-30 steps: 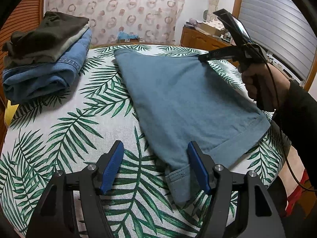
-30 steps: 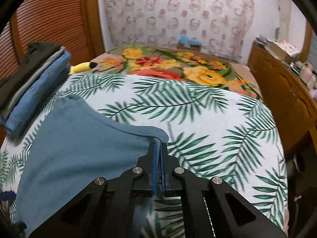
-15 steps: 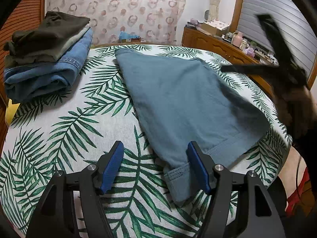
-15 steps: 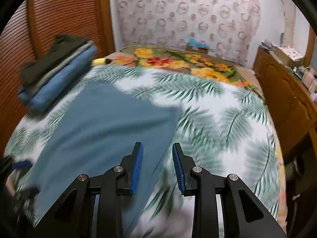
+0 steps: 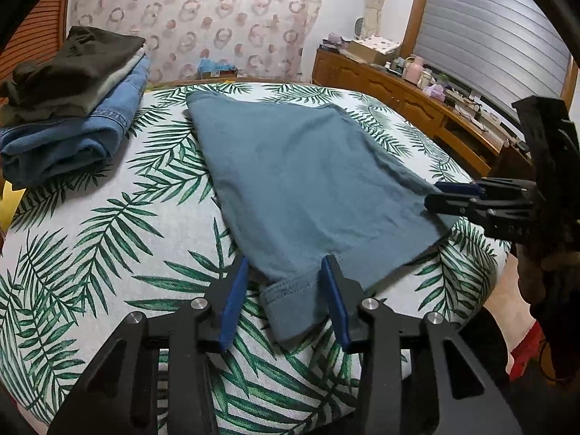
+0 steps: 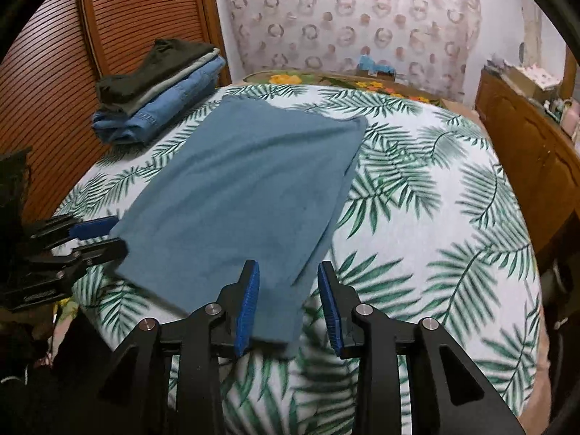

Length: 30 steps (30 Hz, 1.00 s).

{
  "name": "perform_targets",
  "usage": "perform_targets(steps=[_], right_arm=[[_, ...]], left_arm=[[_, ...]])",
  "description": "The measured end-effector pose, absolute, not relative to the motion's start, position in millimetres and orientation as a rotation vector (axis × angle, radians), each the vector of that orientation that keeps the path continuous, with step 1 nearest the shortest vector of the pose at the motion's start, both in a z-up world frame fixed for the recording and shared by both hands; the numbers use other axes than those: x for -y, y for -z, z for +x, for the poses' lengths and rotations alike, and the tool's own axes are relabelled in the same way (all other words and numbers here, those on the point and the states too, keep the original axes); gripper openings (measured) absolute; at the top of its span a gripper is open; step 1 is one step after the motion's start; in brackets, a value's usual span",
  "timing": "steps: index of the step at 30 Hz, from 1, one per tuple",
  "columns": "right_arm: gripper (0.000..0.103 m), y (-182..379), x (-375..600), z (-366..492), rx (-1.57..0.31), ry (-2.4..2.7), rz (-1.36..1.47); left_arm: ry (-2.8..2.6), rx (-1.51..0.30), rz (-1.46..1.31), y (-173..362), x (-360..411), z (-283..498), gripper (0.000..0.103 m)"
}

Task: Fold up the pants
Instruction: 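Grasp the folded end of the shorts with the right tool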

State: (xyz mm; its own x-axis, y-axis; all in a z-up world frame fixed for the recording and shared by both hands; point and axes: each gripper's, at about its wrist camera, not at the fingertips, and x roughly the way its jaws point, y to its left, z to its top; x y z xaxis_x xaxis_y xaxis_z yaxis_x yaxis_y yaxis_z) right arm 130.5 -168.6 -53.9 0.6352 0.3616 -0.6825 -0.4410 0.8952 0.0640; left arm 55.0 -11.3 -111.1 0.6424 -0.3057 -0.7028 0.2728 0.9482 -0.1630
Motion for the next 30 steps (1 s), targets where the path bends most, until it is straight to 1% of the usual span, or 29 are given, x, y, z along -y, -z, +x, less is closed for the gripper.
perform_targets(steps=[16, 21, 24, 26, 29, 30], right_arm=[[0.035, 64, 168, 110, -0.772, -0.439, -0.081], [0.036, 65, 172, 108, -0.771, -0.434, -0.067], [0.037, 65, 173, 107, -0.773, -0.436, -0.068], [0.037, 66, 173, 106, -0.774, -0.444, -0.061], [0.037, 67, 176, 106, -0.775, -0.469, -0.042], [0.032, 67, 177, 106, -0.780, -0.483, -0.031]], left_arm=[[0.339, -0.818, -0.063, 118, 10, 48, 0.043], [0.345, -0.816, -0.056, 119, 14, 45, 0.038], [0.343, -0.813, -0.055, 119, 15, 46, 0.031], [0.345, -0.808, -0.055, 118, 14, 46, 0.023], [0.349, -0.803, -0.065, 116, 12, 46, 0.019], [0.354, -0.801, -0.067, 115, 12, 45, 0.018]])
